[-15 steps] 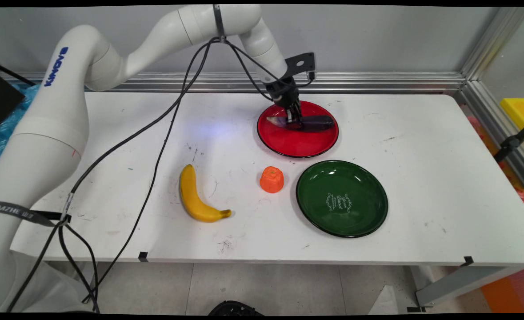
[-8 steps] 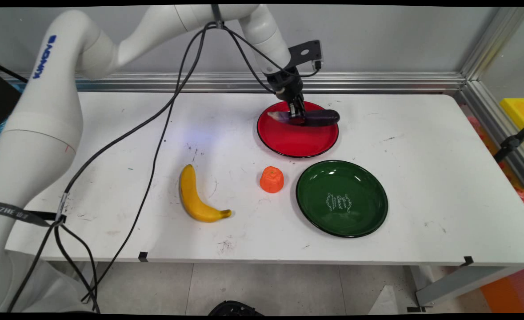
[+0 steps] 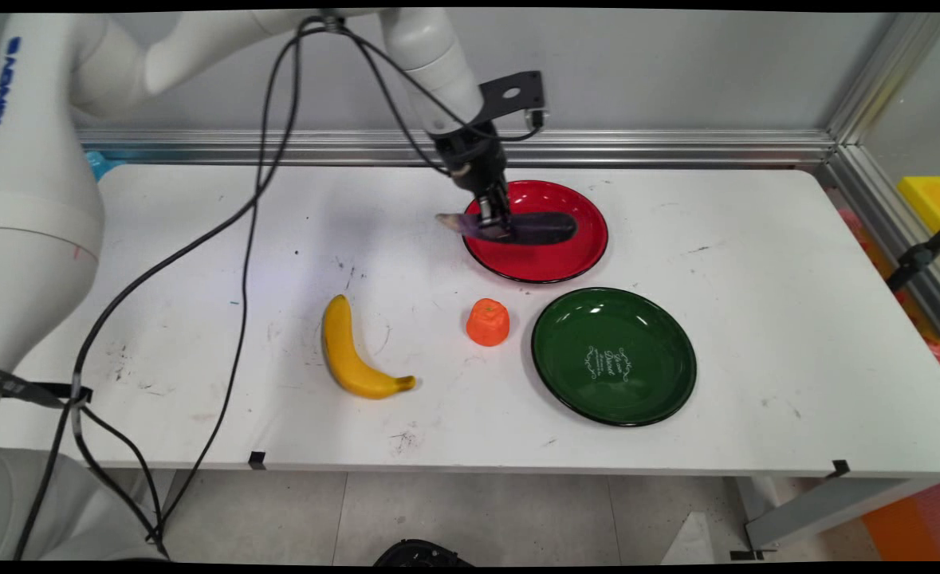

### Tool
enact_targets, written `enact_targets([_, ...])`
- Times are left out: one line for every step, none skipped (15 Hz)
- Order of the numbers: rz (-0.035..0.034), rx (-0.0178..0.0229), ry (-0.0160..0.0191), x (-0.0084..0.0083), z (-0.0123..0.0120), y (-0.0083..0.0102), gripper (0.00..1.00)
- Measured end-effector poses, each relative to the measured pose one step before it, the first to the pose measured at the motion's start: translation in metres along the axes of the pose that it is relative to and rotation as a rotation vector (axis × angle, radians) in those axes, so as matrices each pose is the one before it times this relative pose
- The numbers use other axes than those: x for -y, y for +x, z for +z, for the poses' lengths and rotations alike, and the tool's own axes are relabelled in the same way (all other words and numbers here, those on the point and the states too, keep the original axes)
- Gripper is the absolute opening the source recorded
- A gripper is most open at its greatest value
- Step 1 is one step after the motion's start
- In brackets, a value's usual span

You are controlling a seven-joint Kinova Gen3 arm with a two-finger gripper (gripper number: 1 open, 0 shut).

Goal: Place the picked object on the table

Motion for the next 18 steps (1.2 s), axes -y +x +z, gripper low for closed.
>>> enact_targets([-0.00072,0.00779,-0.00627,-0.00720,-0.00373,-0.00573,0.00])
enact_targets([-0.00146,0.00556,-0.00350,-0.00473,-0.00231,-0.00454,0.00])
enact_targets([-0.00360,0.00739,-0.00433,-0.00664,-0.00314,-0.00670,0.00])
enact_targets([-0.00528,0.00807,-0.00394,-0.00708,-0.00283,-0.00804,0.00])
enact_targets([-0.00512,0.00686,-0.00151,-0.00608,-0.00174,-0.00838,0.00])
enact_targets([-0.00260,0.00506,-0.00105,-0.00464,-0.00034,-0.00610,0.00])
enact_targets([-0.00232,0.00305,0.00012,-0.00324,0.00015,-0.00540,0.00])
enact_targets([-0.00227,0.00238,0.00106,-0.00292,0.00028,-0.00570,0.00])
enact_targets([-0.00101,0.00130,0.00113,-0.00176,0.00097,-0.00392,0.00])
enact_targets([-0.00008,0.00059,0.00253,-0.00213,0.00226,-0.00532,0.00])
enact_targets([-0.00010,0.00030,0.00112,-0.00118,0.00166,-0.00344,0.00])
enact_targets([0.00042,-0.00075,0.00184,-0.00149,0.00296,-0.00485,0.00])
enact_targets([0.00060,-0.00057,0.00130,-0.00143,0.00364,-0.00514,0.00])
enact_targets([0.00004,-0.00223,0.00215,-0.00109,0.00391,-0.00499,0.00])
enact_targets([0.00163,-0.00302,0.00170,-0.00036,0.00395,-0.00287,0.00])
enact_targets([0.00061,-0.00247,0.00179,-0.00025,0.00307,-0.00247,0.00])
enact_targets([0.00000,-0.00312,0.00236,-0.00011,0.00303,-0.00244,0.00])
enact_targets([0.00038,-0.00437,0.00333,0.00010,0.00489,-0.00325,0.00])
